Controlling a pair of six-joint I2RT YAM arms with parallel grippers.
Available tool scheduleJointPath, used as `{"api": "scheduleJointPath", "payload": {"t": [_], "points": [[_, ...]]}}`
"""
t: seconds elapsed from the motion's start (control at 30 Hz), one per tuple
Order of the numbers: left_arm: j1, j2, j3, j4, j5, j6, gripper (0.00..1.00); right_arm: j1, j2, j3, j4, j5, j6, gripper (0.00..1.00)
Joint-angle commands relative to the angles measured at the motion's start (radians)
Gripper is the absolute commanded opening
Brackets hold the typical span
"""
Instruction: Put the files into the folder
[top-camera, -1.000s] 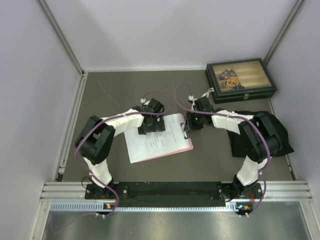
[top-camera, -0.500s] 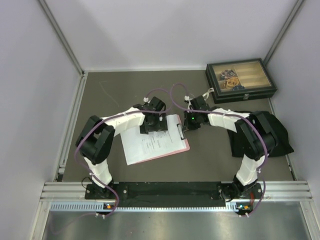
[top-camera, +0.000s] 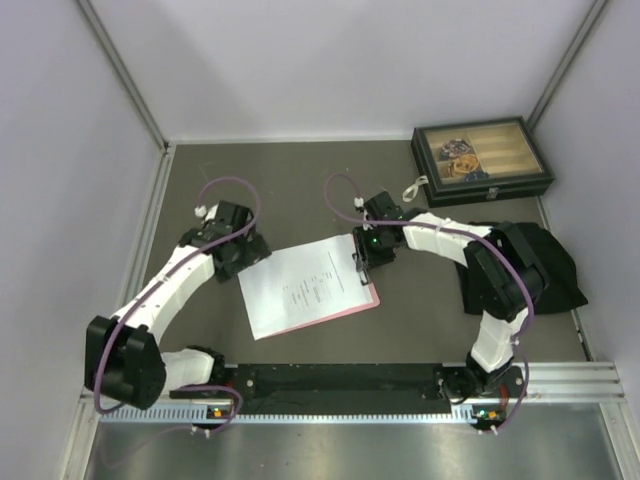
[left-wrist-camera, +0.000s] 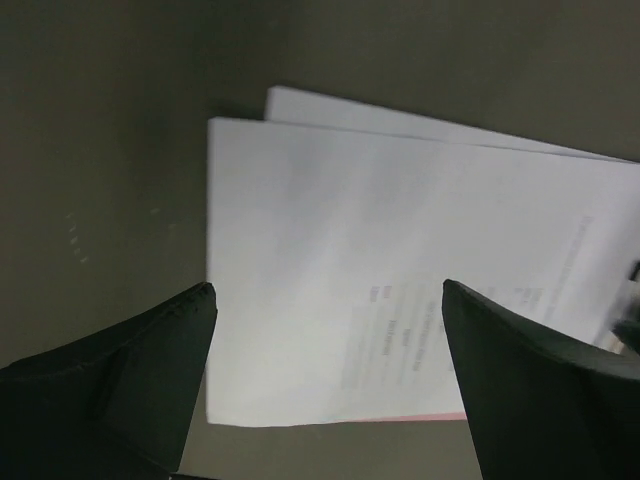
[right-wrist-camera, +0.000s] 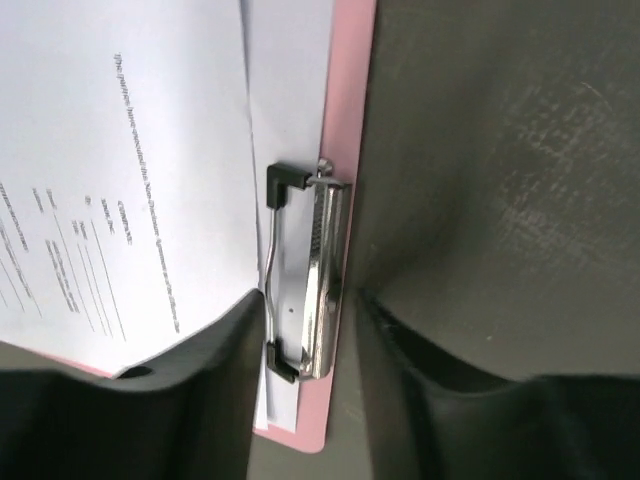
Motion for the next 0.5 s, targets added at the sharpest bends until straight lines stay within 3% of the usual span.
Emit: {"api": "scheduleJointPath", "payload": {"t": [0.0, 0.1, 0.2, 0.3, 0.47], "points": [[0.075, -0.113, -0.168, -0.081, -0.031, -0.105, 0.98, 0.045, -0.048, 0.062, -0.066, 0.050, -0.024, 0.48], [0.088, -0.169, -0.226, -0.053, -0.057, -0.149, 0.98, 0.057, -0.049, 0.071, -0.075, 0.076, -0.035, 0.62], [0.093, -0.182, -0.257, -0.007, -0.045, -0.154, 0.98, 0.070, -0.035, 0.082, -0.083, 0.105, -0.049, 0.65], [0.093, -0.163, -0.289, 0.034, -0.030, -0.154, 0.98, 0.085, -0.007, 0.096, -0.092, 0.148, -0.059, 0.64], [0.093, -0.134, -0.333, 0.097, -0.002, -0.155, 0.94, 0.096, 0.016, 0.107, -0.081, 0.176, -0.059, 0.54]]}}
